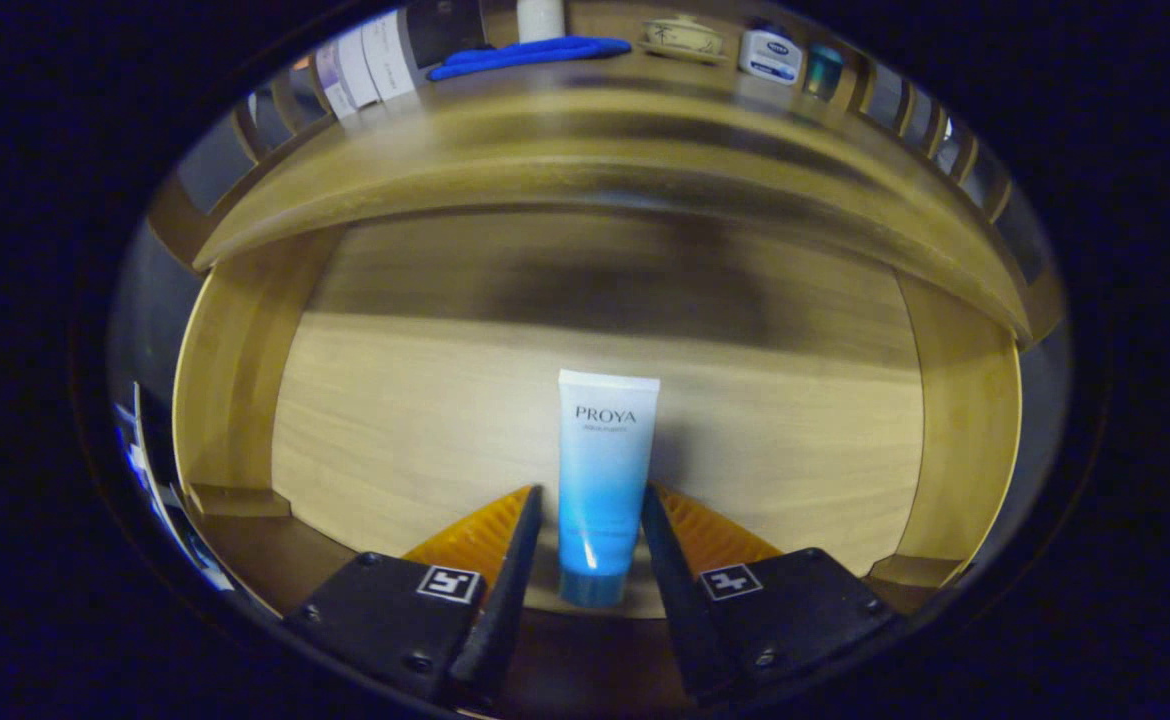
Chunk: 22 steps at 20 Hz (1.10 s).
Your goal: Pull open the drawer, take out the items inside it, and place them on the countertop above the cabinet.
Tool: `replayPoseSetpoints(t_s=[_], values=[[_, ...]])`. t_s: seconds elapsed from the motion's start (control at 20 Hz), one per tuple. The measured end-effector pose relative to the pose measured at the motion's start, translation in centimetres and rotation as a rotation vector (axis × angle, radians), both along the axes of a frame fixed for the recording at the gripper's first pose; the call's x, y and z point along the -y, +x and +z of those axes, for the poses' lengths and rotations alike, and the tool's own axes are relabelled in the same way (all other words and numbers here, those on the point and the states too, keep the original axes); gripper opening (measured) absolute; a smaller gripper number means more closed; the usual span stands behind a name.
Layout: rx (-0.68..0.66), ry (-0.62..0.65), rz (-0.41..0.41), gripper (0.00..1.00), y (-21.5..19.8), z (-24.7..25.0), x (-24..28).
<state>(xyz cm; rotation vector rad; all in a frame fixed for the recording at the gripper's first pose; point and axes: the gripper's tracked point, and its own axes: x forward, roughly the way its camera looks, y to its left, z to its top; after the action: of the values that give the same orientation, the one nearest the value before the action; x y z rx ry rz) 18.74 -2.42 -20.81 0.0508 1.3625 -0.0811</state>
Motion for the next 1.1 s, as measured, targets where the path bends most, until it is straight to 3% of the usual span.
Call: replayPoseSetpoints(t_s=[0.3,0.4,1.1], values=[[0.048,-0.012,-0.009,0.46,0.3,0.4,0.4],[0.076,-0.011,0.001,0.44,0.3,1.3,0.2],[0.269,0.043,0.074,0.42,0.7,12.6,0.1]])
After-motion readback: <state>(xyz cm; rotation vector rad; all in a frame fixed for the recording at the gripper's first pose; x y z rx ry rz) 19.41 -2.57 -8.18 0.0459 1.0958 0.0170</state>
